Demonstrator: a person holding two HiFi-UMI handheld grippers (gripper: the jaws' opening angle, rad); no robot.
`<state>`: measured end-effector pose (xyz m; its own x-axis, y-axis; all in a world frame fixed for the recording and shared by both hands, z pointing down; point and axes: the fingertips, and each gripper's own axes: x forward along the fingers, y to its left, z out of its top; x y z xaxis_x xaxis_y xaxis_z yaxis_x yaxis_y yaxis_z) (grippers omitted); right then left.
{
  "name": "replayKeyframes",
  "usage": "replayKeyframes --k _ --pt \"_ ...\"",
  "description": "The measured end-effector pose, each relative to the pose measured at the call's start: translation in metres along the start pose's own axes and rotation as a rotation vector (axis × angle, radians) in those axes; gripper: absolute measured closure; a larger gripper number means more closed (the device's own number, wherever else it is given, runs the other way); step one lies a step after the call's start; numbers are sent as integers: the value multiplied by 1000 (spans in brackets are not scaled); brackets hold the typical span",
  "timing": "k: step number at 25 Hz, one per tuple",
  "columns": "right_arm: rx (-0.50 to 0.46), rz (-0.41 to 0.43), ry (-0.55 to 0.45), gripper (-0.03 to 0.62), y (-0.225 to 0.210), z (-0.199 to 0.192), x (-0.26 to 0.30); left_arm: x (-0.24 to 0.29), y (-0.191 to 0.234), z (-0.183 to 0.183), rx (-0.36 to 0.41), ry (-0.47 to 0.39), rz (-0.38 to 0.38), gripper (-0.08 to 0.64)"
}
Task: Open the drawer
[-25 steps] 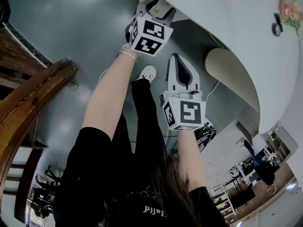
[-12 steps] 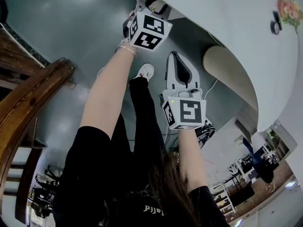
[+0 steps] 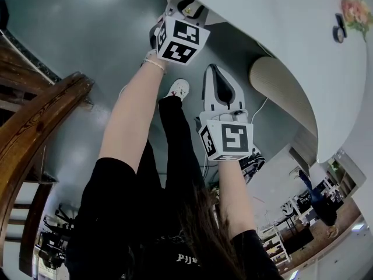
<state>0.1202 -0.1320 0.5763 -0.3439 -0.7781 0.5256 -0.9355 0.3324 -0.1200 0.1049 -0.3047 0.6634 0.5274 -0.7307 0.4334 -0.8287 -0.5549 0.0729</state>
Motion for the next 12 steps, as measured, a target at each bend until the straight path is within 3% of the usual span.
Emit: replayKeyframes --k 12 --pt "19 -17 -10 566 -6 7 4 0 0 1 -41 8 0 448"
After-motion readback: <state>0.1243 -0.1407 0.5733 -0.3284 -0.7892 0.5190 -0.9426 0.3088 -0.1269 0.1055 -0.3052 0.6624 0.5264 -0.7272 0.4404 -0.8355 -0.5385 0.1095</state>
